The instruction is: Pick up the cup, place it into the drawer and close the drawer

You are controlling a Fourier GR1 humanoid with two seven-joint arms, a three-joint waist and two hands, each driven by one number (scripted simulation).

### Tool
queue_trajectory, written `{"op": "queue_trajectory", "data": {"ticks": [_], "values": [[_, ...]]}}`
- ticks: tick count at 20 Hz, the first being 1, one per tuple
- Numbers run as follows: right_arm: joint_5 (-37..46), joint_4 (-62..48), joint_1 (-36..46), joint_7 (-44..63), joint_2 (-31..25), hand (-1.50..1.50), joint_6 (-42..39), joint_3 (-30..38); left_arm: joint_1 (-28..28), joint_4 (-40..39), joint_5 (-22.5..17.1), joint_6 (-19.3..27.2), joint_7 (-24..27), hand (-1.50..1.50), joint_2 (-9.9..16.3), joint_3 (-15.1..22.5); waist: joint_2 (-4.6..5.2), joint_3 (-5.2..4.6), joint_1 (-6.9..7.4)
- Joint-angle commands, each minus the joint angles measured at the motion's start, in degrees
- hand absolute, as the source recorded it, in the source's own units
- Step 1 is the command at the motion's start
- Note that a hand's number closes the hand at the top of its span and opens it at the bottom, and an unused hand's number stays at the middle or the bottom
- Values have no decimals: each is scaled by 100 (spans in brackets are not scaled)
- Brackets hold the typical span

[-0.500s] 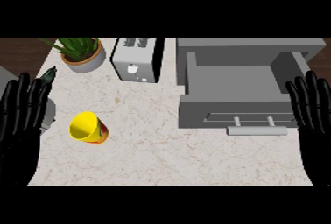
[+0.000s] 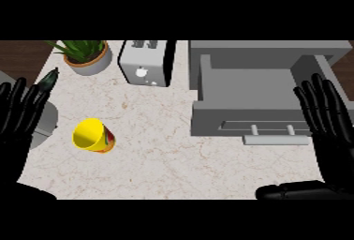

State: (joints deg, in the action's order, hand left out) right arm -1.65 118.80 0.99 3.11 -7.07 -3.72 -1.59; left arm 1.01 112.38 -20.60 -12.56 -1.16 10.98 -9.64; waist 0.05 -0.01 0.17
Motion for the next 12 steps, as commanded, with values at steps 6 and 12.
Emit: {"op": "queue_trajectory", "data": {"ticks": [6,12], "values": [[-281,-1060,924,231,-112,-150,-255,313,-289,-1414,-594,-540,18,-150,234,-508,2,0,-1],[-404,-877,605,3,-244,-150,-565,460,-609,-2736,71,-674,678,-150,332,-591,-2,0,-33]]}}
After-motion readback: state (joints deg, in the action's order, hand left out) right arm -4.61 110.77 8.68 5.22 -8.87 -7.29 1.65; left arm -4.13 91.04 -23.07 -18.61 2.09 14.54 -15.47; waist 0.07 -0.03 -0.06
